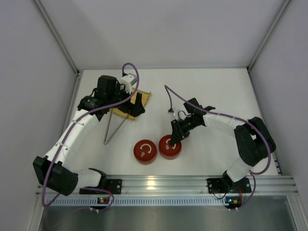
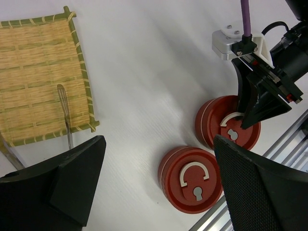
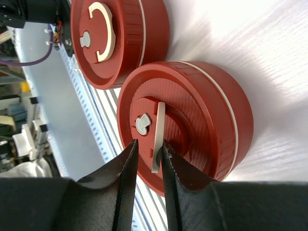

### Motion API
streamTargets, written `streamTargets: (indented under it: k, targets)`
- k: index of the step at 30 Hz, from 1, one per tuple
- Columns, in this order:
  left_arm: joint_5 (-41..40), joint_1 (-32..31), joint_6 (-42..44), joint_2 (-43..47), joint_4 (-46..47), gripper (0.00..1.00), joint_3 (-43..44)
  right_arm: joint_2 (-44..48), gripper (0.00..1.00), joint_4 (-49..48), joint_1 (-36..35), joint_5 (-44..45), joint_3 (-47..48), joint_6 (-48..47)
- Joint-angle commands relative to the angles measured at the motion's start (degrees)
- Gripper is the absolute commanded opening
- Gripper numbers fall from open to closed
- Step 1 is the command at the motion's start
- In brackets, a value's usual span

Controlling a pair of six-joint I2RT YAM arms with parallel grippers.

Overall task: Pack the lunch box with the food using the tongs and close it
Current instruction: Close the box lid on the packing box.

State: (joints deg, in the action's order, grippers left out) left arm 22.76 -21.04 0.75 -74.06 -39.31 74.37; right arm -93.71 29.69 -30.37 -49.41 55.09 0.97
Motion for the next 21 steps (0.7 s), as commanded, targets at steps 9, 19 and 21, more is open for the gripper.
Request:
streamTargets:
  k: [9,19,21]
  targets:
    - [2.20,0.30,-0.14,3.13,2.04,0.98,-2.21,5.38,0.54,1.24,-0.48,11.00,-1.04,-6.33]
    - [2.90,0.30,0.30,3.66,2.57,0.98,-3.44,6.96,0.68,1.51,-0.48,11.88,0.46,-7.65]
    - [3.34,0.30,0.56,3.92,2.84,0.98,-3.79,7.32,0.87,1.42,-0.48,12.05,0.54,-7.83]
